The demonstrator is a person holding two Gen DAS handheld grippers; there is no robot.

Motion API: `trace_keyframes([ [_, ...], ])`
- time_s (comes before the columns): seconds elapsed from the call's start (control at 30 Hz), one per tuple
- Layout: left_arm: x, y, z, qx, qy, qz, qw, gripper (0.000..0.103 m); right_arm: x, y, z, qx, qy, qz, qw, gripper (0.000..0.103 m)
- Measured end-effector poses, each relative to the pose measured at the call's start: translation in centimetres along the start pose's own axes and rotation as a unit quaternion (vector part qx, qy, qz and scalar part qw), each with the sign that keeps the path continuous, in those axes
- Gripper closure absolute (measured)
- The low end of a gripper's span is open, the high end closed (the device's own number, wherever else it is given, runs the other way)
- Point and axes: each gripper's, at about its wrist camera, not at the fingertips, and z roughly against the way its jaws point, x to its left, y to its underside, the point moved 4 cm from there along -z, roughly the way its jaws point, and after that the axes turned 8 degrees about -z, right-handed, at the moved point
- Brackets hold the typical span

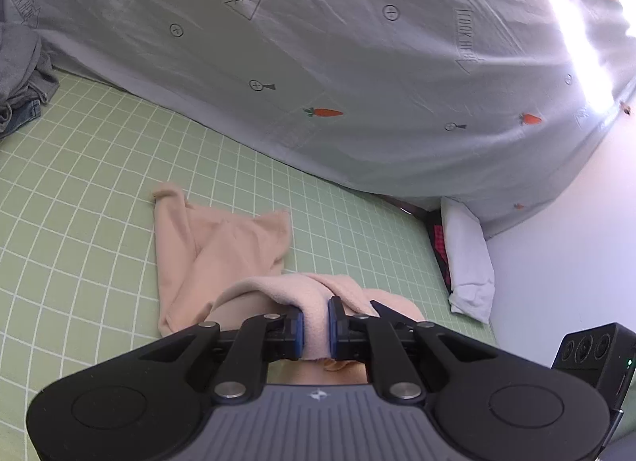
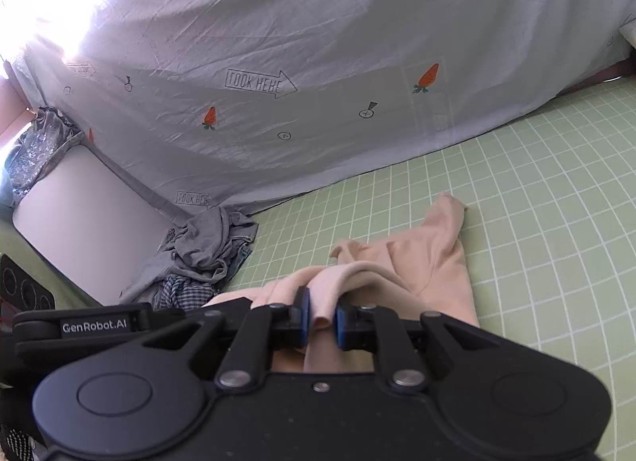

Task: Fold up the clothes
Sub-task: 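Grasp the hem end with both grippers and fold it up toward the collar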

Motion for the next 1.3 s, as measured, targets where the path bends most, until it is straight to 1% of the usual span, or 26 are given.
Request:
trace_keyframes([
  [0.2,1.4,-2.1,-3.6,0.01,-0.025,0.015,0.9995,0.09,-1.0,-1.7,-3.9,0.013,0.013,0.001,1.0,0.09],
  [0.3,2.5,-3.3,-6.1,0.019,-0.04,0.022,0.9988,0.09,-2.3,-2.3,-7.0,0.031,0.029,-0.005,0.999,0.09],
  [0.4,4.4,-4.4,-9.2,0.037,-0.051,0.037,0.9973,0.09,-3.9,-2.8,-10.0,0.052,0.048,-0.009,0.997,0.089],
  [0.47,5.9,-4.8,-11.6,0.057,-0.062,0.054,0.9949,0.09,-4.9,-3.1,-12.1,0.067,0.061,-0.012,0.996,0.089],
  [0.53,7.5,-4.7,-13.9,0.082,-0.071,0.076,0.9912,0.09,-6.0,-3.4,-14.1,0.081,0.073,-0.015,0.994,0.089],
  [0.63,9.1,-4.0,-16.6,0.111,-0.084,0.086,0.9866,0.09,-7.6,-3.7,-17.1,0.102,0.092,-0.02,0.99,0.089],
  [0.7,9.9,-3.6,-17.6,0.118,-0.087,0.089,0.9852,0.09,-8.6,-3.3,-18.1,0.112,0.101,-0.025,0.988,0.089],
  [0.8,11.0,-3.3,-18.4,0.122,-0.084,0.104,0.9835,0.089,-9.9,-3.1,-18.9,0.121,0.103,-0.044,0.986,0.089],
  [0.9,11.5,-3.5,-18.6,0.125,-0.084,0.116,0.9819,0.089,-10.0,-3.4,-19.4,0.13,0.104,-0.053,0.985,0.088],
  [0.97,11.6,-3.9,-18.4,0.12,-0.088,0.12,0.9815,0.088,-9.8,-3.8,-19.7,0.14,0.105,-0.057,0.983,0.087],
  [1.03,11.6,-4.7,-17.8,0.111,-0.093,0.12,0.9822,0.085,-9.6,-4.8,-20.0,0.143,0.102,-0.075,0.982,0.085],
  [1.1,11.6,-6.1,-16.9,0.09,-0.1,0.117,0.9839,0.082,-9.3,-6.2,-19.9,0.136,0.087,-0.1,0.982,0.083],
  [1.13,11.6,-6.9,-16.2,0.073,-0.104,0.117,0.9849,0.08,-9.1,-7.0,-19.6,0.121,0.077,-0.108,0.984,0.076],
  [1.17,11.7,-7.7,-15.5,0.056,-0.109,0.118,0.9855,0.076,-8.7,-7.9,-19.1,0.097,0.069,-0.109,0.987,0.063],
  [1.2,11.8,-8.4,-14.8,0.038,-0.113,0.118,0.9858,0.069,-8.4,-8.7,-18.5,0.072,0.064,-0.103,0.99,0.057],
  [1.23,11.9,-9.0,-14.0,0.02,-0.118,0.117,0.9858,0.065,-8.1,-9.4,-17.9,0.049,0.061,-0.098,0.992,0.051],
  [1.27,12.1,-9.4,-13.4,0.01,-0.123,0.117,0.9854,0.058,-8.0,-9.7,-17.5,0.039,0.066,-0.088,0.993,0.051],
  [1.3,12.2,-9.6,-12.9,0.004,-0.129,0.115,0.9849,0.055,-7.9,-10.0,-17.1,0.029,0.071,-0.079,0.994,0.05],
])
